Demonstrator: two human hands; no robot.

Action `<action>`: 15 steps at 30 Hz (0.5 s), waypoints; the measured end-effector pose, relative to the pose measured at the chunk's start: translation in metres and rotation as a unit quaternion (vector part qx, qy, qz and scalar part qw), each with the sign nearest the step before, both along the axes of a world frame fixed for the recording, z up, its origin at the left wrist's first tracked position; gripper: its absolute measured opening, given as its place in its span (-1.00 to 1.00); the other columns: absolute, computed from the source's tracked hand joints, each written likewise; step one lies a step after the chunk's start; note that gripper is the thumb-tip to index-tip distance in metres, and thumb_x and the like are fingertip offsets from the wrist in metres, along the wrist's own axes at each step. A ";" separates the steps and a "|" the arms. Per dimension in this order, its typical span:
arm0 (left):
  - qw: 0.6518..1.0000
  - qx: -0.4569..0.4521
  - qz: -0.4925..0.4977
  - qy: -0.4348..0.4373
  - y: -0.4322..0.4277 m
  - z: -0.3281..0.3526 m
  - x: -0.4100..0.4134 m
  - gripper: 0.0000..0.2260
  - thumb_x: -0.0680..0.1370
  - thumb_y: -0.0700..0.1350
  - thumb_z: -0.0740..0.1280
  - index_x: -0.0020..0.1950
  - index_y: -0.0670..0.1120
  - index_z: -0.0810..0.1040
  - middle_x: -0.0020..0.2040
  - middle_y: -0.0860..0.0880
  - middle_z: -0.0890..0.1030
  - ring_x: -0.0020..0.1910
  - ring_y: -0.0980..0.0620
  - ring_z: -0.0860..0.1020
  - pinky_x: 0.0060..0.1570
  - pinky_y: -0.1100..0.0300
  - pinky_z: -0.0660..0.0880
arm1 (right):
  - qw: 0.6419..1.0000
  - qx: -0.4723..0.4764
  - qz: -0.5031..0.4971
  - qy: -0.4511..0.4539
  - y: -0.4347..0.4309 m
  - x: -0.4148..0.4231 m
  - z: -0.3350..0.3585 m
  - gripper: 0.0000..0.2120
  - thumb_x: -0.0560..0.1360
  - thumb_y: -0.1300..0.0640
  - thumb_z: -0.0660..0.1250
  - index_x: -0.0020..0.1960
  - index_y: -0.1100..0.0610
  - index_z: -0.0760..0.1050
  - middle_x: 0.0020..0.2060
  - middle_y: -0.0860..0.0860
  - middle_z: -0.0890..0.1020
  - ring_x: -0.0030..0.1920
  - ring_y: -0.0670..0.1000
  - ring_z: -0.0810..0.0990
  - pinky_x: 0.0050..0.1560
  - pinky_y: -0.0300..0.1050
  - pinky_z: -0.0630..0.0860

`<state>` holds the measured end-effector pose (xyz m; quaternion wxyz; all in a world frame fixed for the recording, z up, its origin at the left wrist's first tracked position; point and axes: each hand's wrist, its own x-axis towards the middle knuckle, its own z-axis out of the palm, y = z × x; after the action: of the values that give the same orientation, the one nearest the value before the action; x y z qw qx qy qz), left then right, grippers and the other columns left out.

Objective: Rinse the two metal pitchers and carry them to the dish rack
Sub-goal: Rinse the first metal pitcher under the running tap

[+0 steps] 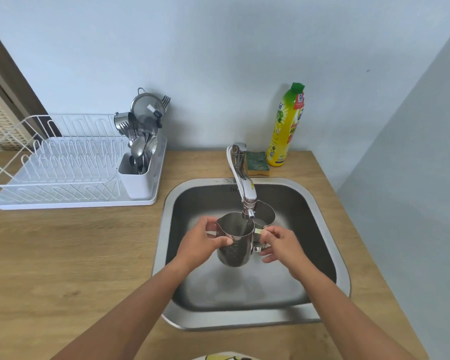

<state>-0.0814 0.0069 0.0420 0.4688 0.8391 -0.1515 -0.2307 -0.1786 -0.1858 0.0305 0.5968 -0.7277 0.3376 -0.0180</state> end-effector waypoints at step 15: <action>1.000 0.001 -0.015 0.020 -0.005 -0.005 -0.002 -0.59 0.45 -0.04 0.51 0.19 0.06 0.39 0.09 0.11 0.54 0.01 0.12 0.57 0.08 0.16 0.46 | 1.000 -0.023 -0.008 0.006 0.003 -0.007 0.008 -0.87 0.60 0.20 0.24 -0.07 0.12 0.54 -0.22 0.08 0.59 -0.28 0.11 0.62 -0.35 -0.05 0.60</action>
<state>-0.0834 0.0018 0.0371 0.4673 0.8325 -0.1539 -0.2548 -0.1853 -0.1828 0.0383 0.5779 -0.7387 0.3459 -0.0263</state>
